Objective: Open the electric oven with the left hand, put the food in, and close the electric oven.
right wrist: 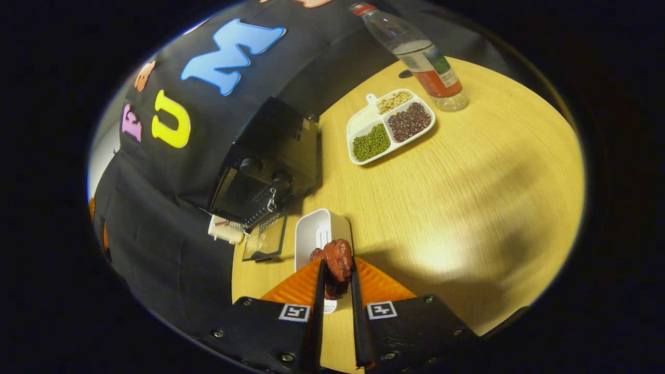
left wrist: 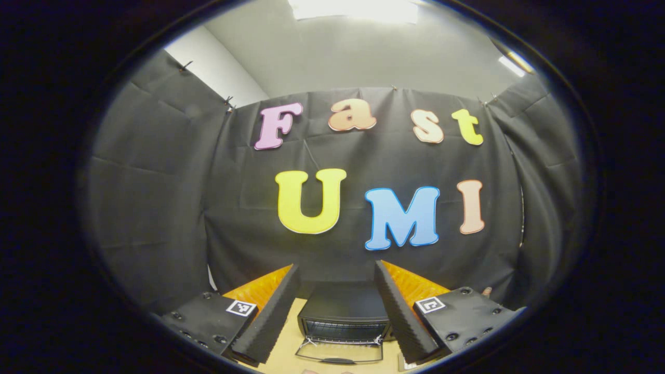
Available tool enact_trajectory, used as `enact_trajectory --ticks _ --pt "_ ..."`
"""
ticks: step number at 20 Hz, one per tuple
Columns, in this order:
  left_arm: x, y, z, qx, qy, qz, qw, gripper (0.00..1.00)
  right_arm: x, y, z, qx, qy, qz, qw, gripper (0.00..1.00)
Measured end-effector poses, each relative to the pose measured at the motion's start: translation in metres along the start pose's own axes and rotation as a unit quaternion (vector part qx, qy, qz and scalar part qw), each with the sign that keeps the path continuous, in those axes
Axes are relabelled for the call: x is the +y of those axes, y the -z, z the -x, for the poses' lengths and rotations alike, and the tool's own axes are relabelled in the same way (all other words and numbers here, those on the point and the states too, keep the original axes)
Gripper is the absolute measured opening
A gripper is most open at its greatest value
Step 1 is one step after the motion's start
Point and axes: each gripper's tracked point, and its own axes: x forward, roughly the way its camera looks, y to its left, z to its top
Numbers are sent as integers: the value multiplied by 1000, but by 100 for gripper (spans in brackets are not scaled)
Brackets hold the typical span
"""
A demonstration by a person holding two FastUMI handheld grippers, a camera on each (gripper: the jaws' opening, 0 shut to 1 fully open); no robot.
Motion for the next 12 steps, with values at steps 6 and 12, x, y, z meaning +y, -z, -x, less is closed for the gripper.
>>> enact_trajectory --ticks 6,12 --pt "22 2 -12 3 18 17 1000 100 12 -8 7 -26 3 -24 999 6" --pt "41 0 -28 -2 51 30 998 100 59 -16 31 -63 -32 -43 997 6"
